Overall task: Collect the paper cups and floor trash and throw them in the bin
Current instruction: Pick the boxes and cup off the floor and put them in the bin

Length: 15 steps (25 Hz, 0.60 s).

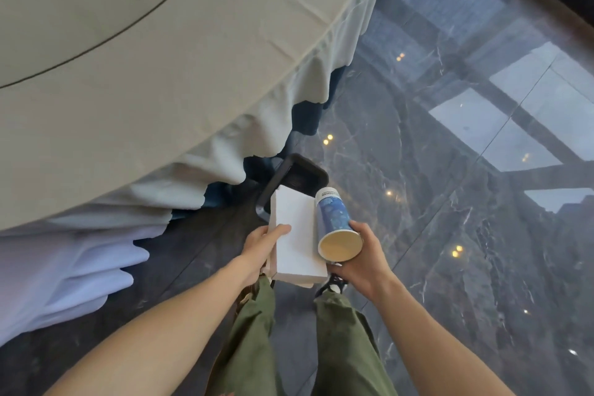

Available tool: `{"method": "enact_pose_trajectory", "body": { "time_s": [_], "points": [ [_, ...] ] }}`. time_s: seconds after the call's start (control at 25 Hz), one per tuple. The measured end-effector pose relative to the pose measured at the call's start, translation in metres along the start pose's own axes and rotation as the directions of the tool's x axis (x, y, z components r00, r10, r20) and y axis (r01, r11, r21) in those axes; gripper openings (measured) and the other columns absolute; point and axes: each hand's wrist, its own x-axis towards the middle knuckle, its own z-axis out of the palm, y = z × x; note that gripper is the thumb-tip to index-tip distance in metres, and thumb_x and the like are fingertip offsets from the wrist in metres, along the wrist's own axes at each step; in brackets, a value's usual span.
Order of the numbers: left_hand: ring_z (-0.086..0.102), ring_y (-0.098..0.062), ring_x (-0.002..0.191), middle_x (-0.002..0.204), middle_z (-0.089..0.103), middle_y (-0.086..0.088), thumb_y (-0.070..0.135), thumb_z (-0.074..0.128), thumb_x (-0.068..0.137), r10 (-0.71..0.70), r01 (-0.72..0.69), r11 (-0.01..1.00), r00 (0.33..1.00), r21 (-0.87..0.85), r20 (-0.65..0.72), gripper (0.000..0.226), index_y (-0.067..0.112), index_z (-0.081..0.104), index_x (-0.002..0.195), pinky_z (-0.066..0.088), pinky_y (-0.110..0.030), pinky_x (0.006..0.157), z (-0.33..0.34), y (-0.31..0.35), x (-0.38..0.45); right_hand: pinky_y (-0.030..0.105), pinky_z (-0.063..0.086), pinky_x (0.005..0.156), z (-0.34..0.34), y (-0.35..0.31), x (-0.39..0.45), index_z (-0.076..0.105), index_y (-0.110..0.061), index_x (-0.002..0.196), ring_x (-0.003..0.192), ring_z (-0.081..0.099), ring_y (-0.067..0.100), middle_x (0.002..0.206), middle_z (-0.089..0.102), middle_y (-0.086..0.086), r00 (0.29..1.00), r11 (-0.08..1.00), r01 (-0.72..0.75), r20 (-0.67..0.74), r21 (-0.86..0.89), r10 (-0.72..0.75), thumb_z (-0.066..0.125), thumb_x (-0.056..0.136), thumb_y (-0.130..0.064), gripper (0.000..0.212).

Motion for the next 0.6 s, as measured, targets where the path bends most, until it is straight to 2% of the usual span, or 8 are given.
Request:
{"method": "enact_pose_trajectory", "body": {
  "time_s": [0.08,0.12,0.2,0.28,0.44,0.52,0.6],
  "points": [
    [0.073,-0.030,0.104,0.114,0.076,-0.010,0.046,0.076,0.086,-0.023,0.023,0.999,1.000,-0.024,0.013,0.056,0.015,0.062,0.130,0.055,-0.038,0.077,-0.005,0.002,0.021,0.043,0.056,0.074,0.007,0.007,0.013,0.063,-0.007,0.124,0.086,0.067,0.027,0.094,0.072,0.014,1.000,1.000,0.008,0.005,0.021,-0.008,0.056,0.094,-0.038,0.044],
    [0.073,-0.030,0.104,0.114,0.076,-0.010,0.049,0.077,0.082,-0.030,0.031,0.999,0.999,-0.030,0.016,0.060,0.015,0.062,0.130,0.056,-0.039,0.077,-0.006,0.001,0.031,0.041,0.054,0.073,0.008,0.009,0.022,0.062,-0.006,0.125,0.084,0.067,0.026,0.093,0.072,0.014,1.000,1.000,0.018,-0.004,0.017,-0.018,0.055,0.094,-0.038,0.045],
    [0.075,-0.032,0.104,0.113,0.078,-0.011,0.055,0.078,0.073,-0.063,0.064,0.997,0.998,-0.049,0.026,0.069,0.015,0.063,0.128,0.060,-0.042,0.083,-0.003,-0.002,0.054,0.043,0.051,0.079,0.010,0.011,0.043,0.060,-0.004,0.131,0.085,0.066,0.027,0.098,0.072,0.015,0.999,0.999,0.045,-0.008,-0.003,-0.045,0.057,0.091,-0.040,0.054],
    [0.076,-0.034,0.103,0.110,0.080,-0.012,0.053,0.077,0.076,-0.101,0.106,0.990,0.994,-0.095,0.051,0.063,0.014,0.067,0.125,0.061,-0.045,0.087,0.001,-0.004,0.072,0.048,0.047,0.085,0.011,0.010,0.063,0.060,-0.004,0.134,0.088,0.066,0.028,0.102,0.071,0.016,0.998,0.996,0.065,-0.006,-0.053,-0.066,0.062,0.087,-0.045,0.062],
    [0.075,-0.038,0.109,0.112,0.081,-0.013,0.056,0.072,0.078,-0.156,0.166,0.976,0.984,-0.139,0.082,0.061,0.018,0.069,0.126,0.057,-0.053,0.099,0.001,-0.001,0.108,0.038,0.052,0.073,0.018,0.010,0.097,0.064,-0.006,0.127,0.080,0.069,0.024,0.095,0.075,0.013,0.994,0.981,0.099,-0.039,-0.165,-0.107,0.062,0.085,-0.048,0.059],
    [0.074,-0.038,0.109,0.113,0.080,-0.014,0.058,0.071,0.077,-0.158,0.172,0.974,0.982,-0.149,0.100,0.065,0.018,0.069,0.128,0.057,-0.052,0.098,0.000,0.004,0.120,0.036,0.052,0.069,0.024,0.008,0.107,0.063,-0.007,0.128,0.080,0.069,0.025,0.096,0.074,0.013,0.993,0.980,0.105,-0.043,-0.172,-0.114,0.063,0.082,-0.050,0.063],
    [0.074,-0.037,0.104,0.112,0.080,-0.015,0.057,0.067,0.081,-0.168,0.189,0.965,0.978,-0.180,0.122,0.062,0.017,0.068,0.130,0.059,-0.047,0.087,0.001,0.008,0.129,0.037,0.052,0.070,0.028,0.006,0.115,0.061,-0.008,0.130,0.084,0.067,0.026,0.098,0.073,0.014,0.991,0.980,0.121,-0.035,-0.158,-0.128,0.062,0.081,-0.050,0.065]
  ]
}}
